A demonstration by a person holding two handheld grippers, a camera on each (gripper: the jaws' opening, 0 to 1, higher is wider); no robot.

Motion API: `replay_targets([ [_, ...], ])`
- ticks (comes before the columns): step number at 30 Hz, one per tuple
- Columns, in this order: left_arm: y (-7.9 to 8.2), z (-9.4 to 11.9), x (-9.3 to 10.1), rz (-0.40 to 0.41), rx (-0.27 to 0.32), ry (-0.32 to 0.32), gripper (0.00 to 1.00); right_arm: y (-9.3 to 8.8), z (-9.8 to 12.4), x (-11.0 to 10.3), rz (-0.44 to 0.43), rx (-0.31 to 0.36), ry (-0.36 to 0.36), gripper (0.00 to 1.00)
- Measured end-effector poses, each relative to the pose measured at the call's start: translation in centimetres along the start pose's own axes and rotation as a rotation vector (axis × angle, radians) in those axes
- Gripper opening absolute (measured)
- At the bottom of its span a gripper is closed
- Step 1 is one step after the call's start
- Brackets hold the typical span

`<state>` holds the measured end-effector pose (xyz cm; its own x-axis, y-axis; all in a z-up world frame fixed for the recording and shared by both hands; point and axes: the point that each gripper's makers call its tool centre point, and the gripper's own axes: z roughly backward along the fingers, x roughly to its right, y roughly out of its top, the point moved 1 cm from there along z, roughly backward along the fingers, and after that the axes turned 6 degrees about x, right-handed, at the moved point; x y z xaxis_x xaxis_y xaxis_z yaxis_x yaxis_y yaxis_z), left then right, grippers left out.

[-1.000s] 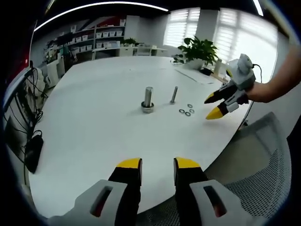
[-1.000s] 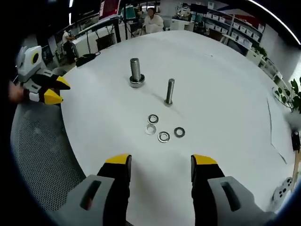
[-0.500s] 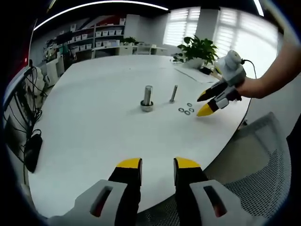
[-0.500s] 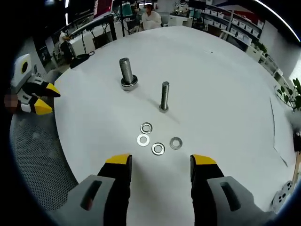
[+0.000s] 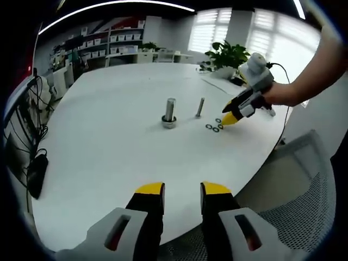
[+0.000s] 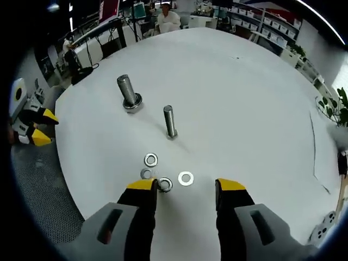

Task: Place the washer onto the threaded stud by aligning its center hole with the stud, sliding it down to the base, and recovering from edge contact or off-axis alignment until the washer reaches the visible bottom stop.

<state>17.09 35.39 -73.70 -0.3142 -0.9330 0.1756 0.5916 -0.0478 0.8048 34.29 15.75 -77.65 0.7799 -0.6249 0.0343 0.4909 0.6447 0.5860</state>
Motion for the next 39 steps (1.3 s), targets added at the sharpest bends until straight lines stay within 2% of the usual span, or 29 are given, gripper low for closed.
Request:
replay_targets([
  [14, 0.1, -0.1, -0.1, 0.005, 0.004, 0.005, 0.24, 0.5, -0.8, 0.5, -0.026, -0.023, -0.013, 0.4],
  [17, 0.1, -0.1, -0.1, 0.006, 0.005, 0.005, 0.24, 0.4, -1.0, 0.4, -0.022, -0.035, -0.006, 0.36],
  [24, 0.1, 0.0, -0.1, 0.008, 0.004, 0.004, 0.24, -0.1, -1.2, 0.1, 0.003, -0.067, 0.006, 0.34],
  [30, 0.1, 0.0, -0.1, 0.009, 0.005, 0.004, 0.24, 0.0, -1.4, 0.2, -0.035, -0.078, 0.021, 0.31],
  [31, 0.1, 0.0, -0.1, 0.009, 0.006, 0.002, 0.24, -0.3, -1.4, 0.1, -0.038, -0.098, 0.025, 0.31],
  [32, 0.1, 0.0, -0.1, 0.01, 0.008, 0.001, 0.24, 0.2, -1.7, 0.4, -0.014, -0.071, 0.015, 0.31],
  [33, 0.1, 0.0, -0.1, 0.01, 0.005, 0.003, 0.24, 0.0, -1.7, 0.4, -0.024, -0.097, 0.018, 0.31],
  [39, 0.1, 0.0, 0.0, 0.01, 0.006, 0.001, 0.24, 0.2, -1.6, 0.5, -0.025, -0.148, 0.022, 0.28],
])
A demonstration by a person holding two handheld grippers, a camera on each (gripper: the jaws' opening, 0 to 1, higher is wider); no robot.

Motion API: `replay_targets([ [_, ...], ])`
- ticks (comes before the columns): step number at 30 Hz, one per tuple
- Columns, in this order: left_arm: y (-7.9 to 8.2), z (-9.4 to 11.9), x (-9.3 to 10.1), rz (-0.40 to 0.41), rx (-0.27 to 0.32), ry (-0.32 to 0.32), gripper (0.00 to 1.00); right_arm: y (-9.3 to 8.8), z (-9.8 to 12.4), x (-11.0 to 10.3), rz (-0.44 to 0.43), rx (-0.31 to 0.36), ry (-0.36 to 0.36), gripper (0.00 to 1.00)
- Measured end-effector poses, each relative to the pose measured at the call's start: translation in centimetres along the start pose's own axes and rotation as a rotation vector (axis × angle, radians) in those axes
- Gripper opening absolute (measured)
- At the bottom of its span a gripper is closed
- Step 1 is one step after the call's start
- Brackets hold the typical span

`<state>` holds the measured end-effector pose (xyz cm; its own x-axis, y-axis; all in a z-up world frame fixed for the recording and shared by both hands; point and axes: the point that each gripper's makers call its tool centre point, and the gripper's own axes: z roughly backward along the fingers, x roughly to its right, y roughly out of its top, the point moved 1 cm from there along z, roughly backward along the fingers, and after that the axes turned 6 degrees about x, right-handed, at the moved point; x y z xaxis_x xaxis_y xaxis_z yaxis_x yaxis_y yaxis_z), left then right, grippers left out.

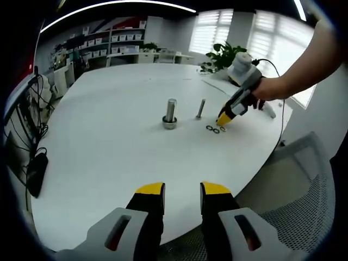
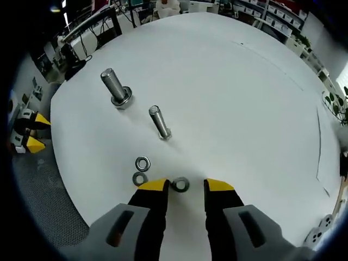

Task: Place the washer onto the threaded stud by aligning its center hole with the stud, sliding it down to the base, and recovering from edge contact or off-axis alignment until the washer reaches the visible bottom stop.

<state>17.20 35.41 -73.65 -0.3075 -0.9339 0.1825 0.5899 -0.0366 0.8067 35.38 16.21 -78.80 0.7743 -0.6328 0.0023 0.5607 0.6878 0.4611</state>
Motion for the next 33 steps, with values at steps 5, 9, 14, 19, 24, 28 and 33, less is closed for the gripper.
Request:
replay_targets([
  [5, 0.0, 0.02, -0.01, 0.002, 0.0, 0.002, 0.23, -0.01, -0.05, -0.11, 0.015, -0.032, 0.002, 0.28],
  [9, -0.03, 0.0, 0.01, 0.002, -0.001, 0.0, 0.23, -0.03, -0.04, -0.22, 0.035, -0.048, 0.011, 0.27],
  [14, -0.04, -0.02, 0.0, 0.003, -0.001, 0.001, 0.23, -0.12, -0.06, -0.25, 0.067, -0.062, 0.026, 0.27],
  [19, -0.07, -0.01, 0.0, 0.002, -0.001, 0.001, 0.23, -0.23, 0.06, -0.44, 0.106, -0.073, 0.044, 0.27],
  [24, -0.11, 0.0, -0.02, 0.002, -0.003, 0.003, 0.23, -0.22, 0.05, -0.53, 0.116, -0.083, 0.048, 0.26],
  [28, -0.12, 0.01, -0.01, 0.002, -0.004, 0.003, 0.23, -0.22, 0.02, -0.6, 0.123, -0.089, 0.052, 0.25],
  [33, -0.15, 0.01, -0.01, 0.003, -0.005, 0.002, 0.23, -0.19, 0.11, -0.74, 0.145, -0.084, 0.058, 0.2],
])
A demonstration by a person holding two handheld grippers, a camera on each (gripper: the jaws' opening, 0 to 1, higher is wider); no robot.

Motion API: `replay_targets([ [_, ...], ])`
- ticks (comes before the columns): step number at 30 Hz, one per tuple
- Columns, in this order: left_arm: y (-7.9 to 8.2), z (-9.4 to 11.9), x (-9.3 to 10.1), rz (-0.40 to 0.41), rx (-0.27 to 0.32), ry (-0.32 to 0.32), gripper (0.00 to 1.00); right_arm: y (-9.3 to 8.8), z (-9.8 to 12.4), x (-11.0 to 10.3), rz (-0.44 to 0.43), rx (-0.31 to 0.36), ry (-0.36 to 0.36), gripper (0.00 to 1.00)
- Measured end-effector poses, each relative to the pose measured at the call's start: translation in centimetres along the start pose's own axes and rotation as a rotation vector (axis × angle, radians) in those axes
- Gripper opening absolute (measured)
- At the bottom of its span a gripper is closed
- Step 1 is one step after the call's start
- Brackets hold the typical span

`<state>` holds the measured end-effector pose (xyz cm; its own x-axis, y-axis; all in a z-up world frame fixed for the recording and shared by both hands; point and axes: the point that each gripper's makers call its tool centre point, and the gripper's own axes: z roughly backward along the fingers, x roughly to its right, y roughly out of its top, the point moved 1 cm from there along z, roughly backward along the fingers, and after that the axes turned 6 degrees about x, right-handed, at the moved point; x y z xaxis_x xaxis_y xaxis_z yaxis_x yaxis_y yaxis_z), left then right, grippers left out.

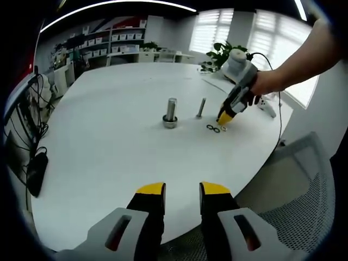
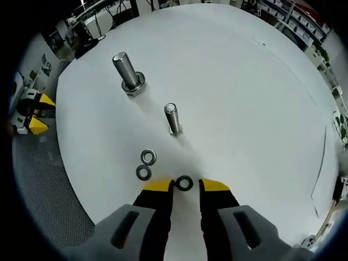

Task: Place the washer onto the threaded stud by aligning its center hole with the stud, sliding it down to the base, and recovering from edge contact or off-axis alignment until the washer reaches the visible bottom stop.

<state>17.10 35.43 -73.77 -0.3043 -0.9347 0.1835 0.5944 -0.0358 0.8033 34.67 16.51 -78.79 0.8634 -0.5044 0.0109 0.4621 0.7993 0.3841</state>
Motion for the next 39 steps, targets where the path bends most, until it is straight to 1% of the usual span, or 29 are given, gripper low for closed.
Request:
replay_targets([
  [7, 0.02, 0.01, -0.08, 0.001, 0.002, 0.003, 0.22, -0.03, -0.12, -0.13, 0.013, -0.008, 0.0, 0.16],
  [9, 0.03, 0.01, -0.07, 0.001, 0.003, 0.001, 0.22, -0.05, -0.13, -0.18, 0.037, -0.016, 0.007, 0.16],
  [12, 0.02, 0.01, -0.06, 0.0, 0.002, 0.001, 0.22, -0.14, -0.07, -0.33, 0.104, -0.042, 0.035, 0.15],
  [16, 0.02, 0.01, -0.09, 0.002, 0.002, 0.001, 0.22, -0.05, -0.13, -0.26, 0.126, -0.072, 0.051, 0.15],
  [18, 0.04, -0.01, -0.11, 0.002, 0.003, 0.002, 0.22, -0.09, -0.17, -0.19, 0.123, -0.077, 0.053, 0.15],
  [21, 0.04, 0.0, -0.12, 0.002, 0.003, 0.002, 0.22, -0.1, -0.1, -0.17, 0.096, -0.074, 0.047, 0.15],
  [26, 0.06, 0.0, -0.13, 0.002, 0.004, 0.002, 0.22, -0.24, -0.09, -0.23, 0.102, -0.051, 0.042, 0.15],
  [30, 0.02, 0.01, -0.11, 0.002, 0.001, 0.001, 0.22, -0.2, -0.11, -0.34, 0.141, -0.047, 0.051, 0.16],
  [34, -0.02, -0.01, -0.05, 0.0, -0.001, -0.002, 0.22, -0.29, -0.14, -0.33, 0.175, -0.041, 0.079, 0.17],
  [39, -0.04, -0.03, -0.03, 0.0, -0.002, -0.002, 0.22, -0.55, 0.03, -0.46, 0.206, -0.054, 0.098, 0.19],
])
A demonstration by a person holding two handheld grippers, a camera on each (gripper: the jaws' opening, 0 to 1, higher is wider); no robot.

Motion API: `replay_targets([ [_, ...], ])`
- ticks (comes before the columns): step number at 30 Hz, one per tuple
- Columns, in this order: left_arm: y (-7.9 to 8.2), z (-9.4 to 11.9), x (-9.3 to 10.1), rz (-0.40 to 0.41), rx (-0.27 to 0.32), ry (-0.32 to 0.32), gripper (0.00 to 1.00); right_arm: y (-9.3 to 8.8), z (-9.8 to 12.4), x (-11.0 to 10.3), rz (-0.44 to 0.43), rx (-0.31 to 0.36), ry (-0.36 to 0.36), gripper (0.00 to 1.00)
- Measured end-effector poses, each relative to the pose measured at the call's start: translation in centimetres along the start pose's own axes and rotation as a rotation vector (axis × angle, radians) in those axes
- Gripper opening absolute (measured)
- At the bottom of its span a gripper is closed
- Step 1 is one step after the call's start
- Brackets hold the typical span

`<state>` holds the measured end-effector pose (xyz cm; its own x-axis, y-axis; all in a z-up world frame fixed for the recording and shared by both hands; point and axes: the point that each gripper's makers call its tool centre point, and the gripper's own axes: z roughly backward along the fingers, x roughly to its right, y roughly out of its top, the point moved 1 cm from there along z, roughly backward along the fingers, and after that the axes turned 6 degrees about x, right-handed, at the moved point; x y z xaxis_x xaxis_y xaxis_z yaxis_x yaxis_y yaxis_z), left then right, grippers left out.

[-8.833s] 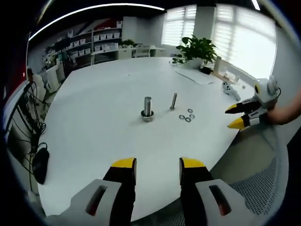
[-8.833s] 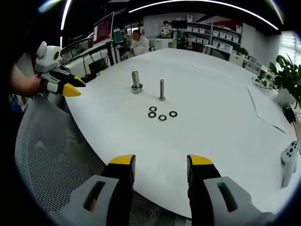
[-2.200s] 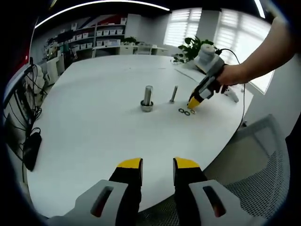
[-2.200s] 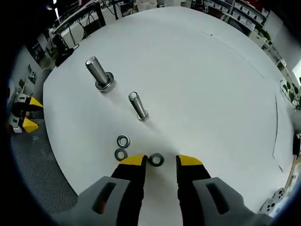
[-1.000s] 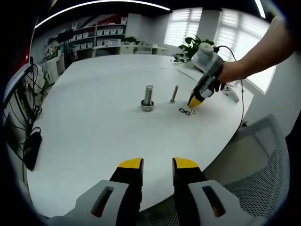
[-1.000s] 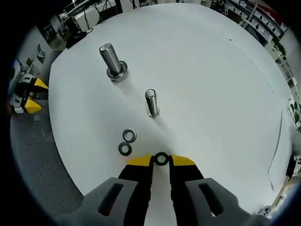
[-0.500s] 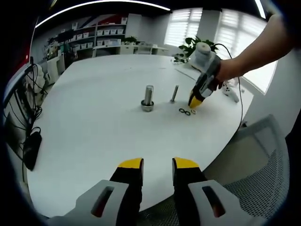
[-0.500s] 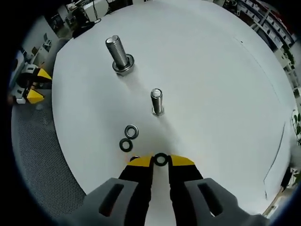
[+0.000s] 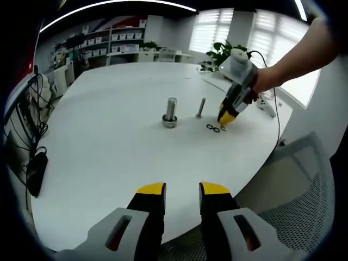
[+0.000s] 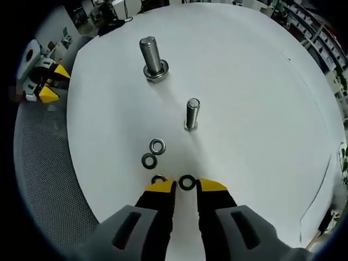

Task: Place the washer onto the threaded stud by aligning its center hole with the stud, sliding it down to the base, and recovering from edge contact or off-axis alignment until the washer reaches the visible bottom stop.

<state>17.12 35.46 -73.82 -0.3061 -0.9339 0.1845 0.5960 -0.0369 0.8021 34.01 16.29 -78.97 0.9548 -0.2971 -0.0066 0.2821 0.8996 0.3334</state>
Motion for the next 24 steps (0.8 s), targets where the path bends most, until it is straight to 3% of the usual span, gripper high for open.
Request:
replay_targets([
  [4, 0.0, 0.0, 0.06, 0.001, 0.0, -0.003, 0.22, -0.07, 0.01, -0.3, 0.058, -0.004, 0.018, 0.22],
  [9, -0.02, -0.01, 0.07, 0.002, -0.002, -0.003, 0.22, 0.02, -0.06, 0.27, 0.022, -0.004, 0.003, 0.17],
  [13, -0.03, -0.02, 0.06, 0.001, -0.003, -0.003, 0.22, 0.09, -0.13, 0.22, 0.073, -0.045, 0.007, 0.15],
  [19, 0.02, -0.01, 0.02, 0.003, 0.0, 0.0, 0.22, 0.11, -0.11, 0.32, 0.032, -0.082, -0.012, 0.15],
  [24, 0.05, 0.0, 0.0, 0.004, 0.003, 0.001, 0.22, 0.04, 0.07, 0.15, 0.014, -0.063, -0.04, 0.14],
])
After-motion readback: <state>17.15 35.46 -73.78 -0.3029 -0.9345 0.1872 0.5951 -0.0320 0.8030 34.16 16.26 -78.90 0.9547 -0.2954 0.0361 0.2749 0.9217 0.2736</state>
